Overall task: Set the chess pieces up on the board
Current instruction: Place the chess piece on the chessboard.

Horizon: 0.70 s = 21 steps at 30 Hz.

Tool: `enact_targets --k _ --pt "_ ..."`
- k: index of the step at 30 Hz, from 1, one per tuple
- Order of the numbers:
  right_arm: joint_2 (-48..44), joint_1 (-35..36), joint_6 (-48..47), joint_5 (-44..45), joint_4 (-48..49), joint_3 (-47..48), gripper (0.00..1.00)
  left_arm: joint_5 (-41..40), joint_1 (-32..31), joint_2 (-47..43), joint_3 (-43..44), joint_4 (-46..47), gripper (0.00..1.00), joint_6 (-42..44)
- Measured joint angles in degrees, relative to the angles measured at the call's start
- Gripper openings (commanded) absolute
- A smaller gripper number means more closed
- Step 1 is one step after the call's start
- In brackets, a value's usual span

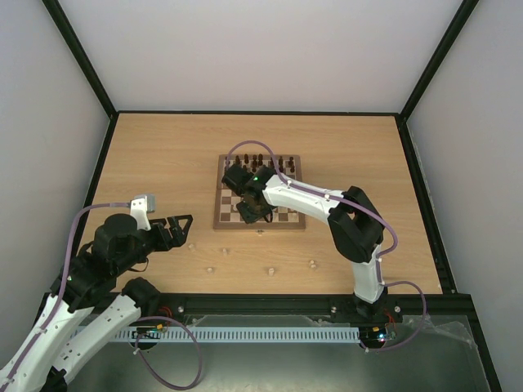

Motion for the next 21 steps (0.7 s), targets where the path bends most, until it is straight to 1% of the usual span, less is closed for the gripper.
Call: enact_targets --k 10,11,13,21 --pt "0.0 0.0 -0.1 -1.5 0.7 0.0 0.08 0.0 0.0 0.0 0.0 0.0 0.99 0.0" --pt "0.0 0.0 -0.1 -1.6 0.7 0.0 0.09 0.0 0.0 0.0 0.0 0.0 0.99 0.0" --pt "0.0 0.0 -0.1 -1.6 0.7 0.0 0.13 0.0 0.0 0.0 0.0 0.0 0.99 0.0" --pt "0.0 0.0 -0.2 -1.5 0.7 0.0 0.2 0.0 0.0 0.0 0.0 0.0 0.99 0.0"
